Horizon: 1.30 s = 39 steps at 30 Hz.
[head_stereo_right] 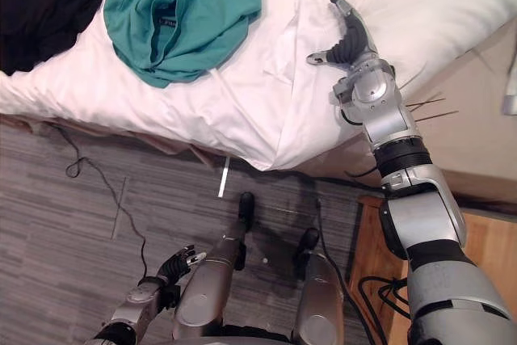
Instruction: Tidy the bed and pick cloth on bed and put in laundry
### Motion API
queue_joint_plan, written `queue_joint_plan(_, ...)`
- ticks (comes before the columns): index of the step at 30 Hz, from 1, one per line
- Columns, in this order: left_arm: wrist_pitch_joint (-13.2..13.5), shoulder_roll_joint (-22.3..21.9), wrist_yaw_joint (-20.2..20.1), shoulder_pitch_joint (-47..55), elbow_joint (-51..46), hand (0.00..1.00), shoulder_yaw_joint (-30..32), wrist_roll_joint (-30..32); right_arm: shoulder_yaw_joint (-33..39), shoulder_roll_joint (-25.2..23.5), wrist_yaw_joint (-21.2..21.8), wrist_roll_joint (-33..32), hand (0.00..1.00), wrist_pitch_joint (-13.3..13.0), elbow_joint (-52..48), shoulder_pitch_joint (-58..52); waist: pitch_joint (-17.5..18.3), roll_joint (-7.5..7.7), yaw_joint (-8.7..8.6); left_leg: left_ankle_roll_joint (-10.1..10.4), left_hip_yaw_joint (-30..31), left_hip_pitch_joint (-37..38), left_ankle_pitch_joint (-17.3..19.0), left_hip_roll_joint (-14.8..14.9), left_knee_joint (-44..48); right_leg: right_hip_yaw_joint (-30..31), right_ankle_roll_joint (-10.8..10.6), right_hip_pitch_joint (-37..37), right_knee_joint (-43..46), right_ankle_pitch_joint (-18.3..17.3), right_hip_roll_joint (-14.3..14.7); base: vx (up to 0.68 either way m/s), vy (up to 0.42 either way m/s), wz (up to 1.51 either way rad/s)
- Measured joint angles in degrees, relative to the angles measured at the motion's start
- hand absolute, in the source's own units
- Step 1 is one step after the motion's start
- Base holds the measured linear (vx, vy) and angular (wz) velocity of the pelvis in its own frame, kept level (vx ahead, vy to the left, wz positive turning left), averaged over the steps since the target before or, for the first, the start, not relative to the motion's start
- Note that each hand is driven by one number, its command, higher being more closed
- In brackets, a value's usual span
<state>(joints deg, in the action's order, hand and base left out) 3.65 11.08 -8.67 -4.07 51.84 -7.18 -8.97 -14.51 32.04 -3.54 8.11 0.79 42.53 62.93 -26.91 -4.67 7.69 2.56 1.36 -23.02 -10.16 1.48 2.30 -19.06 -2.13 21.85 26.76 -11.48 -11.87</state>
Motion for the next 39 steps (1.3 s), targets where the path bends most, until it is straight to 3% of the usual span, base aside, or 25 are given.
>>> queue_joint_plan(2, 0.14, 0.00, -0.01, -0.02, 0.10, 0.00, 0.02, -0.58, -0.21, 0.43, 0.02, 1.83, 1.00, 0.63, 0.64, 0.61, -0.01, -0.02, -0.65, -0.09, -0.22, -0.37, -0.07, -0.81, -0.08, 0.06, -0.19, 1.61, 3.22, -1.54, -1.58, -0.04, -0.045, 0.18)
queue_joint_plan(6, 2.03, 0.05, -0.12, -0.09, 0.08, 0.00, 0.02, -0.58, -0.67, 2.24, -1.70, -0.59, 1.00, 0.53, 1.17, -0.37, 0.01, 0.00, -1.42, -0.32, -3.14, 0.08, -0.25, -0.30, -0.13, -0.75, -0.49, 1.32, 5.04, -2.68, -3.02, -0.03, -0.065, 0.16)
queue_joint_plan(11, 3.61, 0.13, -1.04, 0.47, 0.38, 0.00, -0.03, -0.38, 4.33, 2.01, -2.72, -6.27, 1.00, -2.49, -0.15, -8.60, 0.07, 0.13, -2.34, -0.59, -4.51, 6.89, -1.34, 0.41, -3.92, -0.19, -0.92, -5.15, -0.06, -1.22, -1.43, 0.05, -0.047, -0.13)
queue_joint_plan(12, 3.78, 0.14, -1.29, 0.73, 0.26, 0.00, 0.00, -0.30, 6.47, 1.77, -2.60, -7.71, 0.00, -2.92, -2.44, -11.85, 0.14, 0.26, -2.46, -0.59, -5.27, 8.30, -1.34, 0.90, -4.59, 0.34, -1.11, -6.79, -2.25, -0.21, -0.45, 0.07, -0.013, -0.50)
queue_joint_plan(14, 3.73, 0.19, -1.33, 1.11, -0.01, 0.00, 0.18, 0.16, 10.76, 0.44, -2.51, -9.38, 0.00, -3.24, -6.94, -18.01, 0.61, 0.87, -3.34, -0.57, -6.83, 10.05, -1.33, 1.50, -5.58, 1.25, -1.47, -8.93, -5.69, 1.63, 0.76, 0.05, 0.011, -0.45)
queue_joint_plan(18, 3.37, 0.13, -1.35, 3.50, -0.74, 0.00, 1.12, 0.86, 20.98, -6.61, -2.64, -14.41, 0.00, -2.88, -13.63, -35.22, 4.41, 4.59, -7.07, -0.06, -11.06, 14.16, -0.95, 1.53, -7.19, 4.09, -2.58, -12.87, -11.62, 4.62, 1.93, 0.07, 0.017, -0.44)
queue_joint_plan(21, 2.97, -0.13, -1.32, 5.92, -0.75, 0.00, 1.66, 2.29, 26.29, -9.53, -3.44, -15.87, 0.00, -1.82, -14.30, -47.18, 8.63, 6.70, -7.43, 1.35, -13.54, 17.73, 0.22, 1.44, -7.55, 6.43, -3.13, -16.41, -14.88, 5.65, 2.38, 0.06, 0.016, -0.46)
queue_joint_plan(22, 2.92, -0.65, -1.20, 7.30, -0.72, 0.00, 2.72, 2.57, 28.24, -9.87, -4.27, -16.48, 0.00, -1.41, -13.40, -51.42, 10.75, 6.99, -8.21, 0.44, -14.31, 18.58, 0.90, 1.60, -7.64, 7.04, -3.18, -17.20, -16.09, 5.83, 2.76, 0.04, 0.022, -0.31)
queue_joint_plan(25, 2.76, -1.20, -1.21, 9.17, -0.49, 0.00, 3.10, 2.93, 32.82, -10.00, -6.52, -17.83, 0.00, 0.01, -12.13, -55.59, 12.94, 6.76, -9.87, -0.51, -15.94, 19.96, 1.63, 1.98, -7.91, 8.39, -3.17, -18.12, -17.38, 6.62, 3.36, -0.01, 0.032, -0.32)
queue_joint_plan(28, 1.69, -1.81, -1.31, 10.58, -0.48, 0.00, 3.72, 2.98, 41.92, -9.31, -10.67, -17.86, 0.00, 0.89, -12.32, -59.61, 14.82, 6.01, -10.48, -0.34, -17.48, 20.74, 2.06, 2.49, -8.19, 9.79, -3.24, -18.93, -19.44, 7.44, 4.05, -0.05, 0.027, -0.30)
queue_joint_plan(29, 1.45, -1.92, -1.33, 11.43, -0.44, 0.00, 4.52, 3.05, 45.61, -8.49, -13.16, -16.92, 0.00, 1.51, -12.99, -60.82, 15.61, 5.82, -11.46, -0.44, -17.60, 21.01, 2.29, 2.55, -8.19, 9.83, -3.36, -19.57, -20.04, 7.60, 4.26, -0.03, 0.026, -0.06)
queue_joint_plan(32, 0.45, -1.97, -1.32, 13.03, -0.40, 0.00, 5.66, 3.01, 50.86, -5.76, -17.49, -14.13, 0.00, 3.15, -19.99, -63.26, 17.07, 5.61, -12.90, -0.58, -18.02, 21.53, 2.69, 2.66, -8.20, 10.88, -3.36, -20.31, -21.10, 7.60, 4.84, -0.02, 0.029, -0.09)
queue_joint_plan(35, -0.61, -1.97, -1.34, 13.41, -0.05, 0.00, 5.84, 3.21, 52.69, -2.09, -18.85, -11.86, 0.00, 3.45, -27.56, -63.30, 17.97, 5.63, -13.26, -0.61, -18.84, 21.77, 2.99, 2.75, -8.21, 11.79, -3.37, -20.69, -21.46, 7.61, 4.96, -0.02, 0.025, -0.16)
queue_joint_plan(36, -0.69, -1.98, -1.34, 13.79, -0.06, 0.00, 5.97, 3.23, 52.22, -1.03, -18.74, -11.86, 1.00, 3.46, -30.60, -63.08, 18.37, 5.64, -13.29, -0.67, -18.91, 21.76, 3.04, 2.73, -8.21, 11.84, -3.37, -20.72, -21.60, 7.60, 4.97, -0.02, 0.019, -0.09)
queue_joint_plan(39, -0.81, -1.97, -1.33, 14.25, -0.12, 0.00, 6.97, 3.48, 45.96, 1.94, -16.41, -11.88, 1.00, 3.83, -34.87, -58.91, 18.61, 5.95, -13.23, -0.69, -18.77, 21.48, 3.04, 2.65, -8.19, 11.63, -3.37, -20.80, -21.91, 7.61, 5.04, 0.00, 0.007, 0.01)
